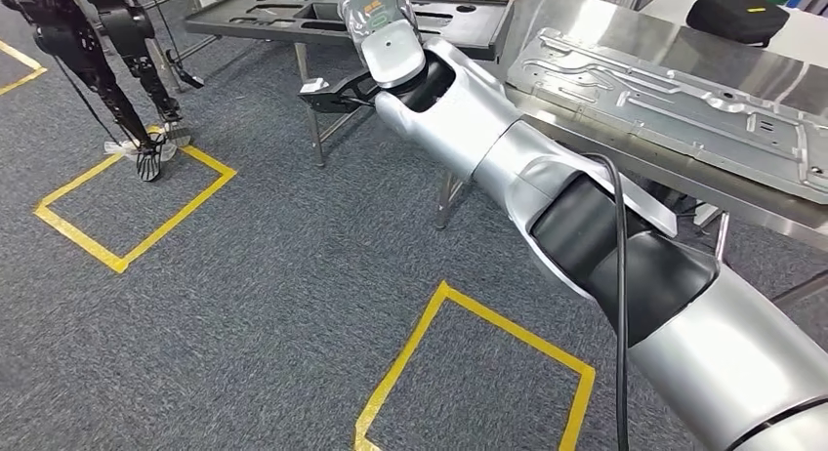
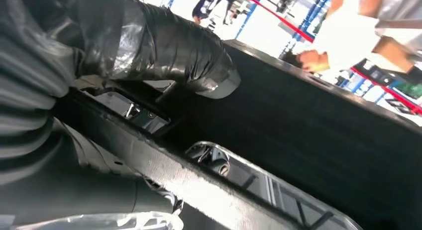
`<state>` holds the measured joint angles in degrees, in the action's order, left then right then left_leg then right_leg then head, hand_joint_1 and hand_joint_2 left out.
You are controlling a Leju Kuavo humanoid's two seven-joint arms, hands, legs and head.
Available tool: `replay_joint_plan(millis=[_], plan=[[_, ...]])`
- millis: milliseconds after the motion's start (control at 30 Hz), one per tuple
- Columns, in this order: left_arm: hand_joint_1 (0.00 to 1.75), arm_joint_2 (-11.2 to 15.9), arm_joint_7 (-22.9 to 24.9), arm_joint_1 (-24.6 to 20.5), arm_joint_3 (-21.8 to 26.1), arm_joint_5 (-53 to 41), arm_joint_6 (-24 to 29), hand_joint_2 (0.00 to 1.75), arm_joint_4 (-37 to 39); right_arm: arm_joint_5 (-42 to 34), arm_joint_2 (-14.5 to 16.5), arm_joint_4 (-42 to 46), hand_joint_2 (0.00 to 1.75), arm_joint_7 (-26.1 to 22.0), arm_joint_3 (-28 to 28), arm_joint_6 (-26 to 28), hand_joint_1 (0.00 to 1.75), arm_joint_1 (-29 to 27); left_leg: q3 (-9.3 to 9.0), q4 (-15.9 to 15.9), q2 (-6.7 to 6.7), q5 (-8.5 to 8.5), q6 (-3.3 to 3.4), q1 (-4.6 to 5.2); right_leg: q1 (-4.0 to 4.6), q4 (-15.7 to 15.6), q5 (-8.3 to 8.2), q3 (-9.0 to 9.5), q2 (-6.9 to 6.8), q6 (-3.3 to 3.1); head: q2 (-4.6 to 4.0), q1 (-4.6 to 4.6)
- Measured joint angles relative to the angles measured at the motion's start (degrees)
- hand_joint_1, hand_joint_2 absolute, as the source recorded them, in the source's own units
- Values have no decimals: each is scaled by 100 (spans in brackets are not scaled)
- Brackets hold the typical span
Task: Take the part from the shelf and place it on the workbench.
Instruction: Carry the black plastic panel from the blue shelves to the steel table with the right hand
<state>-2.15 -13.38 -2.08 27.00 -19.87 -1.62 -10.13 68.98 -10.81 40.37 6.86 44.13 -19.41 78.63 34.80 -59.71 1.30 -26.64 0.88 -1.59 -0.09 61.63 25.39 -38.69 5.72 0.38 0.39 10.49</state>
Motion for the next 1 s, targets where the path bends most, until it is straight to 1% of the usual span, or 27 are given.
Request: replay_joint_plan(millis=[67,100,133,167,200,233,267,300,333,367,400,433,467,500,533,567,600,633,667,700,733,767,800,867,900,967,1000], plan=[[0,0,-2,-4,3,-1,-5,175,-1,0,-11,1,175,0,0,6,175,-8,-21,45,-115,18,55,8,3,561,303,-263,-349,51,0,4],[0,1,-3,-1,3,-2,-7,175,-1,-1,-9,2,175,0,0,8,175,-23,-25,49,-169,17,69,18,-9,935,459,-443,-460,71,0,3],[0,1,-2,1,4,-2,-9,175,-1,-1,-8,1,175,1,0,9,175,-43,-26,50,-226,9,76,24,-23,1227,545,-591,-514,83,0,4],[0,1,-2,2,5,-2,-9,175,-1,-2,-9,-1,175,1,0,8,175,-64,-30,48,-285,-1,80,27,-31,1335,530,-654,-539,86,0,3],[0,1,-2,1,5,-3,-11,175,-1,-2,-9,-3,175,3,0,8,175,-80,-38,47,-344,-12,81,29,-34,1233,416,-613,-557,80,0,4],[0,0,-3,-2,6,-5,-15,175,-1,-2,-6,-3,175,8,0,8,175,-85,-54,46,-399,-27,78,32,-28,924,226,-464,-592,62,0,3],[0,-1,-4,-6,6,-10,-20,175,-1,0,2,-2,175,19,0,10,175,-81,-72,50,-452,-43,72,36,-3,508,44,-260,-692,29,0,3],[0,-5,-6,-10,6,-22,-26,175,-1,4,21,-1,175,35,0,15,175,-72,-88,54,-505,-58,60,49,46,153,-78,-72,-807,-9,0,4],[0,-9,-8,-11,6,-36,-32,175,-1,8,50,0,175,55,0,20,175,-62,-101,60,-557,-71,44,60,93,-100,-142,53,-894,-48,0,5],[0,-13,-10,-12,6,-49,-36,175,-1,13,80,-2,175,72,0,25,175,-57,-113,67,-618,-82,22,70,135,-226,-147,112,-944,-80,0,7],[0,-16,-12,-16,7,-61,-39,175,-1,16,104,-5,175,83,0,27,175,-55,-128,79,-680,-90,-1,79,160,-245,-139,123,-913,-102,0,9],[0,-17,-14,-23,7,-67,-42,175,-1,17,118,-8,175,88,0,27,175,-57,-148,88,-726,-106,-31,83,147,-281,-149,137,-850,-128,0,9],[0,-18,-17,-31,7,-69,-43,175,-1,19,131,-11,175,89,0,26,175,-58,-166,78,-707,-136,-57,78,129,-317,-160,167,-797,-150,0,9],[0,-19,-21,-38,7,-72,-45,175,-1,21,150,-15,175,89,0,25,175,-50,-147,2,-611,-199,-76,71,107,-359,-173,204,-747,-180,0,9],[0,-19,-22,-37,6,-75,-47,175,-1,24,177,-21,175,89,0,23,175,-38,-64,-195,-475,-314,-93,61,83,-399,-185,242,-696,-212,0,8],[0,-17,-20,-28,7,-77,-45,175,-1,27,218,-31,175,89,0,21,175,-27,83,-501,-327,-461,-103,47,72,-412,-186,259,-638,-234,0,8],[0,-13,-14,-13,8,-79,-41,175,-1,29,258,-43,175,88,0,20,175,-21,279,-878,-228,-615,-116,42,67,-409,-184,263,-567,-253,0,7],[0,-9,-5,2,10,-81,-36,175,-1,30,298,-56,175,85,0,20,175,-26,473,-1225,-187,-724,-131,39,65,-395,-179,262,-488,-262,0,7],[0,-5,2,13,13,-81,-32,175,-1,30,331,-69,175,83,0,20,175,-37,604,-1424,-171,-730,-143,39,64,-376,-170,260,-401,-263,0,7],[0,-2,5,15,15,-82,-30,175,-1,29,352,-81,175,80,0,20,175,-46,641,-1415,-162,-624,-149,37,61,-346,-157,257,-316,-258,0,7],[0,-2,6,14,16,-83,-30,175,-1,29,365,-91,175,78,0,20,175,-51,586,-1226,-149,-442,-151,34,54,-309,-138,255,-242,-247,0,7],[0,-1,7,11,17,-85,-30,175,-1,29,371,-100,175,78,0,20,175,-51,446,-865,-82,-229,-153,23,41,-256,-107,248,-170,-226,0,7],[0,-1,9,10,17,-86,-30,175,-1,30,378,-106,175,80,0,20,175,-47,304,-545,41,-96,-155,7,33,-205,-77,228,-109,-201,0,7],[0,1,17,12,17,-91,-29,175,-1,31,396,-121,175,82,0,23,175,-37,132,-164,244,-5,-132,-9,16,-110,-46,154,16,-139,0,7],[0,2,24,12,19,-96,-28,175,-1,31,405,-131,175,81,0,26,175,-35,121,-155,270,-27,-111,1,10,-103,-54,120,76,-106,1,6],[0,-1,32,4,25,-103,-25,175,-1,31,407,-156,175,78,0,32,175,-37,106,-111,158,2,-45,8,-4,-115,-79,85,169,-42,1,5],[0,1,32,0,30,-106,-23,175,-2,32,403,-172,175,77,0,36,175,-34,89,-77,93,21,-5,0,8,-81,-50,60,94,-11,1,9]])
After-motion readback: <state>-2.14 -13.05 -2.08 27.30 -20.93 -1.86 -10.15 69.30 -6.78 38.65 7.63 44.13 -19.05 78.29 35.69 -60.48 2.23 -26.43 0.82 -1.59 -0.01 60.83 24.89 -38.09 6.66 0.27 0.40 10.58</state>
